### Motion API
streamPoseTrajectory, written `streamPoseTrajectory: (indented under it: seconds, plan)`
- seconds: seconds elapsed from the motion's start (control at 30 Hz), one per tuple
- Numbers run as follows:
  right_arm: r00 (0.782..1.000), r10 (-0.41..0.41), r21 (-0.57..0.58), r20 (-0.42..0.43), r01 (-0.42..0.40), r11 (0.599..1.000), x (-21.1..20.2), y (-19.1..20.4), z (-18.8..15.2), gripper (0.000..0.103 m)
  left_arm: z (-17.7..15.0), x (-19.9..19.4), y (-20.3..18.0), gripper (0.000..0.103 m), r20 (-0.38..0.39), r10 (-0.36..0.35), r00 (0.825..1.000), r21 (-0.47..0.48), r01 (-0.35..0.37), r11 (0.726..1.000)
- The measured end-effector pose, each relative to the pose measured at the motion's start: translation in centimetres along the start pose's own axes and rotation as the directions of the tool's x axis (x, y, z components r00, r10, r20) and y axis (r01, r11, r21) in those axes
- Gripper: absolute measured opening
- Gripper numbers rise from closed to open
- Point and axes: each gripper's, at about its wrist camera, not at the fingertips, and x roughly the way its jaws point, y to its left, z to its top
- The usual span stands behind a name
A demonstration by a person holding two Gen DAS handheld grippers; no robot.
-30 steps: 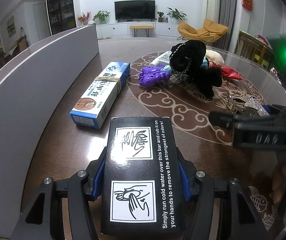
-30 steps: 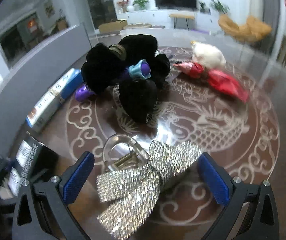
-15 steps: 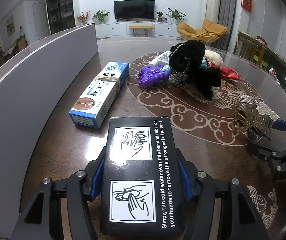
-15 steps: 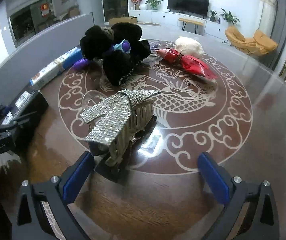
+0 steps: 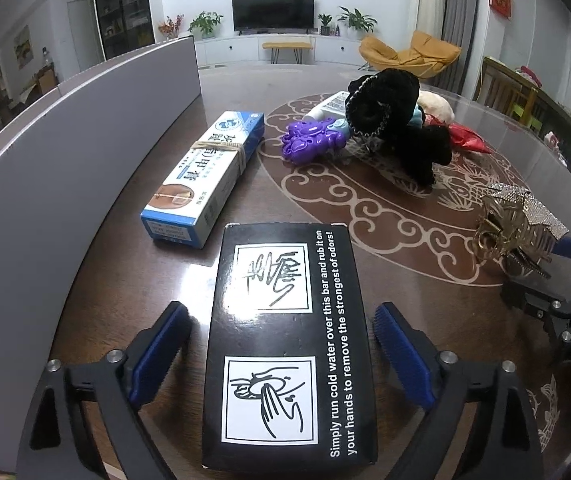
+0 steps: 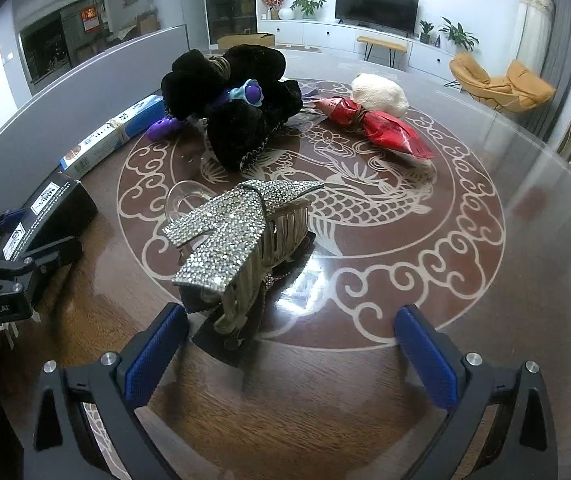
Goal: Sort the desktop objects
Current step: 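Grasp and lift the silver hair clip with the right gripper while the left gripper holds the black box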
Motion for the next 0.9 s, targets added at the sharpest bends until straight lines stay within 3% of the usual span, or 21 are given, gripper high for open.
streamPoseTrajectory:
  seconds: [0.53,0.67,0.73,0.77,0.8,0.83,0.9]
  plan:
    - [1.0,0.001,-0.002,-0.001,-0.001,1.0,0.1,0.1,0.1,0.103,-1.4,-1.1,0.3,0.103,-0.047,-0.013,0.999,0.019,0.013,1.0]
    - [0.996,0.051,-0.016,-0.07,-0.052,0.999,0.4,-0.2,1.5,0.103,-0.4,-0.5,-0.2,0.103,-0.108,0.001,0.994,-0.001,-0.001,1.0]
    - [0.996,0.086,0.012,-0.033,-0.086,0.996,-0.1,-0.6,1.9,0.103,-0.2,-0.7,-0.6,0.087,-0.085,0.0,0.996,0.003,0.0,1.0]
    - [0.995,0.097,0.021,-0.016,-0.097,0.995,-0.2,-0.6,2.1,0.101,-0.2,-1.0,-1.0,0.069,-0.061,-0.004,0.998,0.016,0.005,1.0]
    - [0.994,0.109,0.029,0.001,-0.109,0.994,-0.3,-0.6,2.2,0.08,-0.2,-1.4,-1.4,0.058,-0.048,0.002,0.999,0.029,-0.001,1.0]
    - [0.991,0.136,0.031,0.005,-0.136,0.99,-0.3,-0.5,2.3,0.057,-0.2,-1.4,-1.6,0.058,-0.049,0.003,0.999,0.04,-0.001,0.999]
    - [0.99,0.141,0.031,0.011,-0.141,0.99,-0.6,-0.3,2.4,0.049,-0.8,-1.9,-2.0,0.058,-0.036,0.011,0.999,0.07,-0.009,0.997]
